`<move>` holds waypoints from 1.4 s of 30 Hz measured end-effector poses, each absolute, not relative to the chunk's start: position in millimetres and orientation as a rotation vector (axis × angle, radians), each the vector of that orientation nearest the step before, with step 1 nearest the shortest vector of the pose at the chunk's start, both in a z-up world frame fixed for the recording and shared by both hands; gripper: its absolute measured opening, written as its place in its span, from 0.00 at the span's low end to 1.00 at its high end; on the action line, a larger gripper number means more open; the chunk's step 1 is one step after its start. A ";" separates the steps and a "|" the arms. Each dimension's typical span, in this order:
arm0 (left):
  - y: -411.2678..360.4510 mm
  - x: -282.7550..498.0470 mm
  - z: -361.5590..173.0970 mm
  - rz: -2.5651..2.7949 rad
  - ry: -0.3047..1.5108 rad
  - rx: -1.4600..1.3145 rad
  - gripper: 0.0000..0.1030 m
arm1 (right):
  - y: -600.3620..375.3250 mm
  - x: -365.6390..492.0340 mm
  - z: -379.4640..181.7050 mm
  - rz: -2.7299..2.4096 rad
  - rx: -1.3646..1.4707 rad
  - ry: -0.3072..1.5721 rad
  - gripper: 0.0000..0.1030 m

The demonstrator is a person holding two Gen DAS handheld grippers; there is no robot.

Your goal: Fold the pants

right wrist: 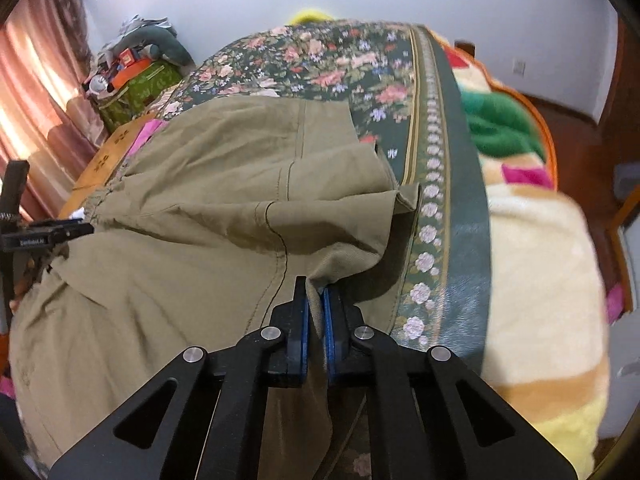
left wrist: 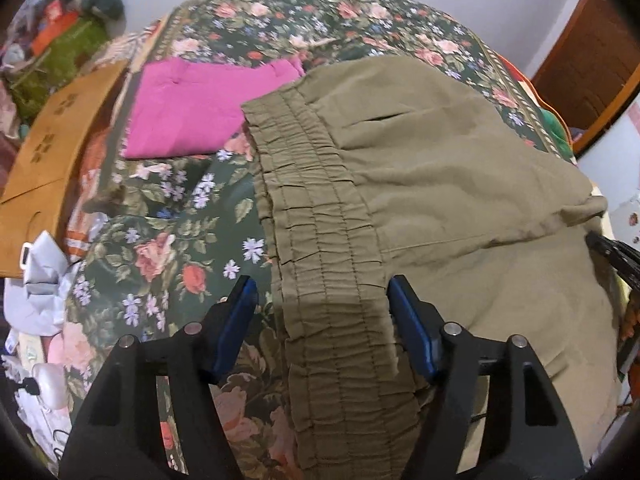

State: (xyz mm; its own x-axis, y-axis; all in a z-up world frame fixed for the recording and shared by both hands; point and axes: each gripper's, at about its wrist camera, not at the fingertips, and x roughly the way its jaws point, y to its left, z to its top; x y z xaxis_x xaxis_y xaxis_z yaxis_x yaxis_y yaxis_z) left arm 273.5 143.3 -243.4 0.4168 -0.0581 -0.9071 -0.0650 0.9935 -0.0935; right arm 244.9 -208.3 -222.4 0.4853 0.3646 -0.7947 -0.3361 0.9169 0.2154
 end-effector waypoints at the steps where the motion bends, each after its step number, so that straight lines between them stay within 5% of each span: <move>1: 143.7 272.3 -243.2 0.014 1.138 -0.127 0.67 | -208.0 244.6 -222.1 0.421 0.018 0.970 0.05; 34: 140.3 262.2 -207.4 0.065 1.082 -0.012 0.75 | -251.6 221.2 -190.3 0.250 0.040 0.896 0.06; 42: 161.4 294.4 -187.1 0.077 1.067 -0.075 0.83 | -241.2 257.2 -178.2 0.356 0.130 0.872 0.39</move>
